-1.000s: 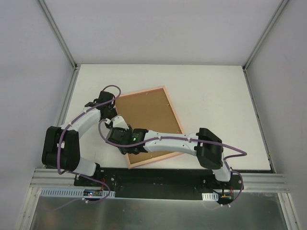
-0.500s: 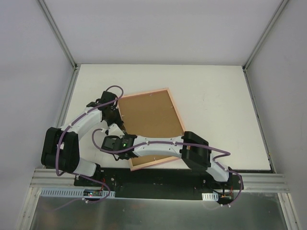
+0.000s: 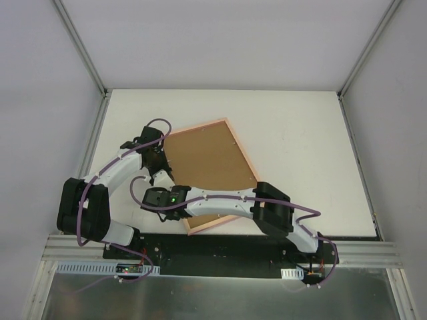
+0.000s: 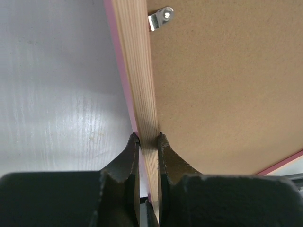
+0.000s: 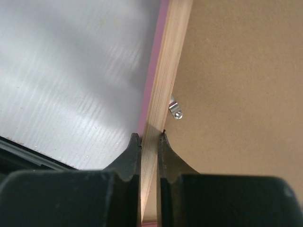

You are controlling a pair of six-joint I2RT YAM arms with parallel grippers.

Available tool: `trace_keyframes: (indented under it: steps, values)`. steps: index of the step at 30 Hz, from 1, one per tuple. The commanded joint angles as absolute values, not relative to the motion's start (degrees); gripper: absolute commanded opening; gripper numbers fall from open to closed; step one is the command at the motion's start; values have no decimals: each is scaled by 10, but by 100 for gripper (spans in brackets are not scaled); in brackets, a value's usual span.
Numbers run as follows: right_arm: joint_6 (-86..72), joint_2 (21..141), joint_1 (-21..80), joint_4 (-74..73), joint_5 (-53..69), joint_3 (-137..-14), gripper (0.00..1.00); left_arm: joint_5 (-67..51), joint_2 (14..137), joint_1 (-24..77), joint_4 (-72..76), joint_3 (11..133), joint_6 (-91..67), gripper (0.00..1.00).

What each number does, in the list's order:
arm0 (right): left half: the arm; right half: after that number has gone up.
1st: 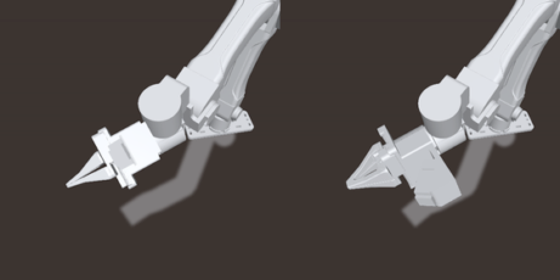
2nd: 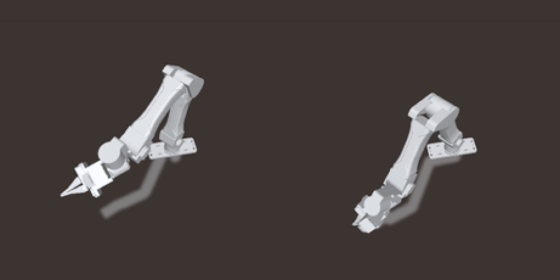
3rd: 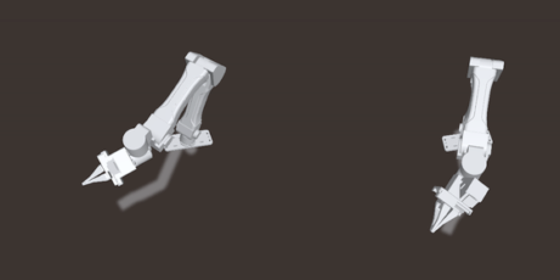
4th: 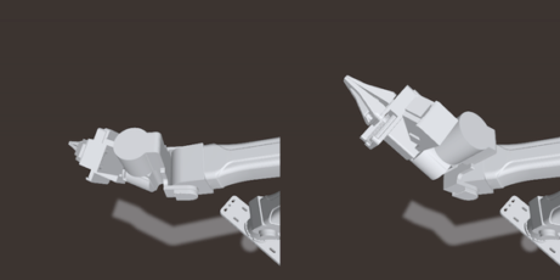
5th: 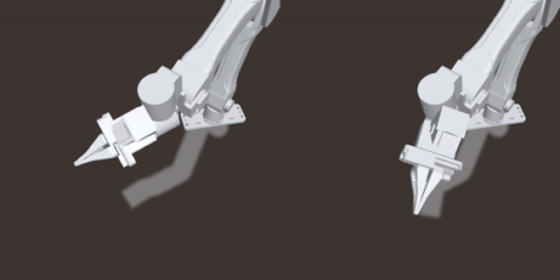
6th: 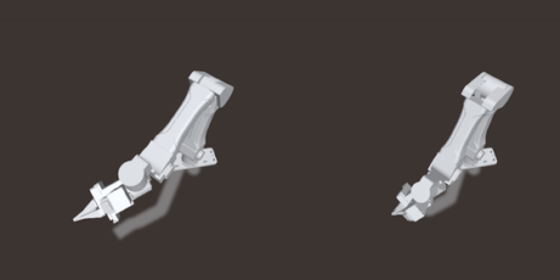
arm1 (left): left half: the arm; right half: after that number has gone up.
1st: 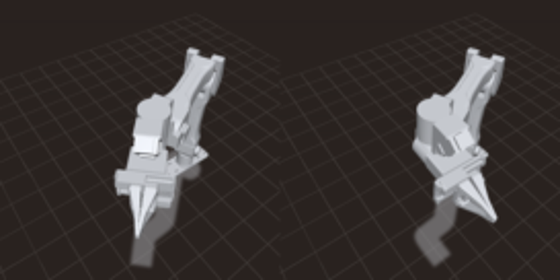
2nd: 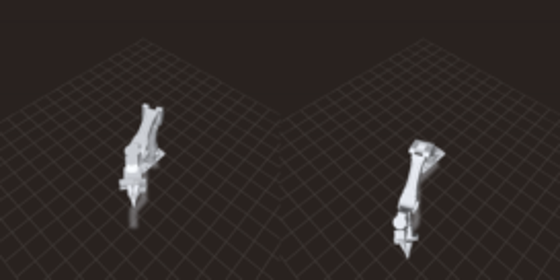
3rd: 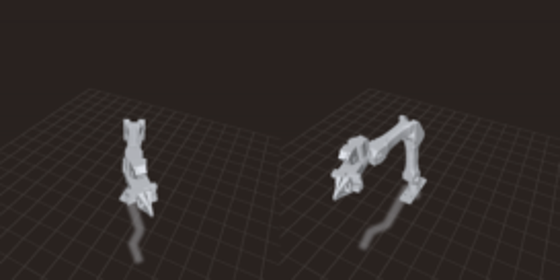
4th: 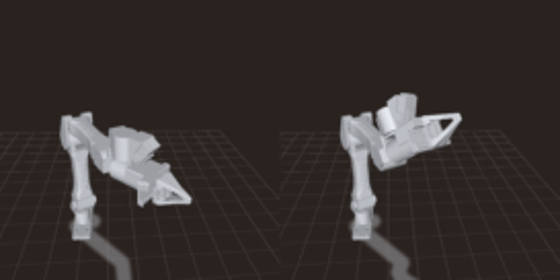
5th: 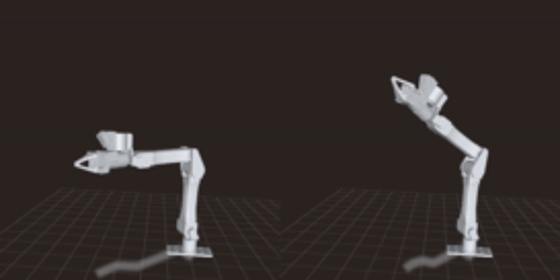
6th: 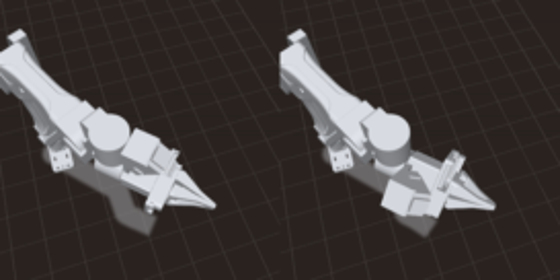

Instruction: Put the photo into the frame

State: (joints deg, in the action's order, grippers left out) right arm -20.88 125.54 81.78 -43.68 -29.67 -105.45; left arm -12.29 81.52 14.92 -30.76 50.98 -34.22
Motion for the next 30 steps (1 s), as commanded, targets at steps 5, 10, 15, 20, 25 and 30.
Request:
trace_keyframes:
  steps: [5, 10, 15, 20, 25, 30]
  values:
    - [-194, 1182, 809, -419, -286, -1037, 0, -175, 766, 153, -282, 550, -345, 36]
    - [-192, 1144, 796, -403, -270, -1012, 0, -176, 743, 147, -265, 535, -350, 56]
    - [-191, 1122, 787, -398, -258, -1001, 0, -213, 719, 120, -221, 495, -369, 61]
    - [-185, 1104, 780, -398, -247, -998, 0, -251, 670, 77, -198, 454, -378, 64]
    - [-185, 1095, 774, -398, -240, -996, 0, -273, 611, 19, -201, 426, -380, 70]
    - [-185, 1093, 772, -398, -233, -999, 0, -301, 616, 11, -187, 413, -384, 71]
